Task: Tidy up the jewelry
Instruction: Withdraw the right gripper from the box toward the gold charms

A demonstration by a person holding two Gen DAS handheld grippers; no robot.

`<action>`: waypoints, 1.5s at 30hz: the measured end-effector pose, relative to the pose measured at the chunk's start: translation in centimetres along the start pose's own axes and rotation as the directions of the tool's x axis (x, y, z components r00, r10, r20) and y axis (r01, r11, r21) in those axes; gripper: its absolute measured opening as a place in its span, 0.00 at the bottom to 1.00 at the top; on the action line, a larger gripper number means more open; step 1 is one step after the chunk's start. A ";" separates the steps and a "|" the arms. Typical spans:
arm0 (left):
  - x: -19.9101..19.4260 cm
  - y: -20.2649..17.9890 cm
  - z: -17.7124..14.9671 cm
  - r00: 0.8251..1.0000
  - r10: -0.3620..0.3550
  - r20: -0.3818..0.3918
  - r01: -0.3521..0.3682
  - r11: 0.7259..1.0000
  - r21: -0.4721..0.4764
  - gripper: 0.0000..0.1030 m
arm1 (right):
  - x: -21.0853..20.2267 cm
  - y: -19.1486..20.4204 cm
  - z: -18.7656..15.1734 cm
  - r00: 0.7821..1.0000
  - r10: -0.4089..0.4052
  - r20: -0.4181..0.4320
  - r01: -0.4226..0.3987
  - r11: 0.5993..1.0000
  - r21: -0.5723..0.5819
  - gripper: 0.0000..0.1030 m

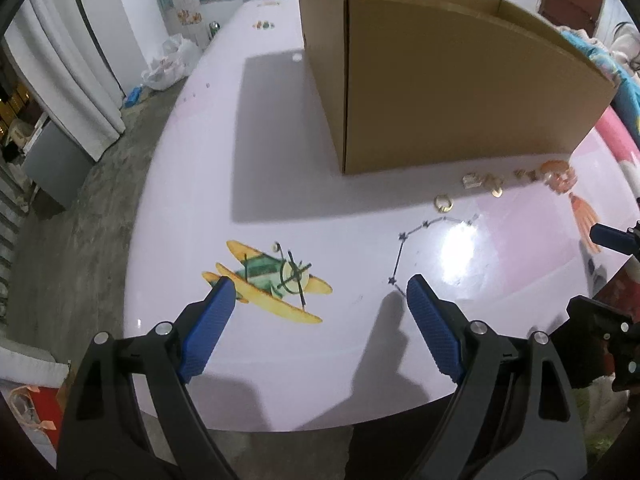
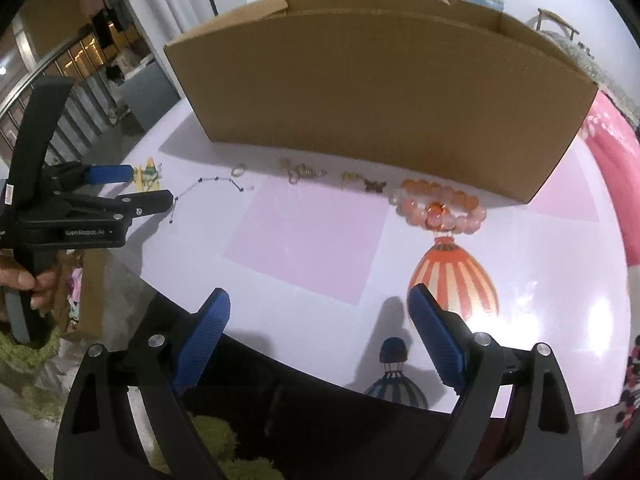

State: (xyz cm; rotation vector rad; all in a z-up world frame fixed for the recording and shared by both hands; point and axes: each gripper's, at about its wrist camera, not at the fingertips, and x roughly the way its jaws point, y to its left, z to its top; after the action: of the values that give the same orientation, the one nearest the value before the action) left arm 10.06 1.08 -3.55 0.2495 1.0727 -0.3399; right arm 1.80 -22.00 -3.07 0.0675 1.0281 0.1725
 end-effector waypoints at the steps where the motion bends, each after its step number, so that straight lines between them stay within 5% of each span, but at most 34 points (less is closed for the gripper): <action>1: 0.2 -0.1 0.0 1.000 -0.001 -0.006 0.001 1.000 -0.001 0.81 | 0.2 -0.1 0.0 1.000 0.003 -0.005 -0.003 1.000 0.003 0.86; 13: 0.8 0.3 0.2 1.000 0.003 -0.021 -0.004 0.999 -0.038 0.92 | 0.6 0.0 0.3 1.000 0.016 0.004 -0.016 1.000 0.013 0.94; 34: 1.2 0.3 0.1 1.000 -0.005 -0.017 0.004 0.999 -0.052 0.93 | 0.8 0.0 0.6 0.999 0.031 0.019 -0.032 0.998 0.060 0.94; 45: 0.9 0.3 -0.2 1.000 -0.010 -0.002 0.010 0.999 -0.053 0.93 | 0.4 -1.8 0.6 0.987 0.146 0.068 -0.155 0.975 0.157 0.94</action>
State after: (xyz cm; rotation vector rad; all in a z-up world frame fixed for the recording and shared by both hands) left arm 10.34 1.29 -4.44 0.1974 1.0844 -0.3198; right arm 2.69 -23.66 -3.37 0.2969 0.9792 0.2238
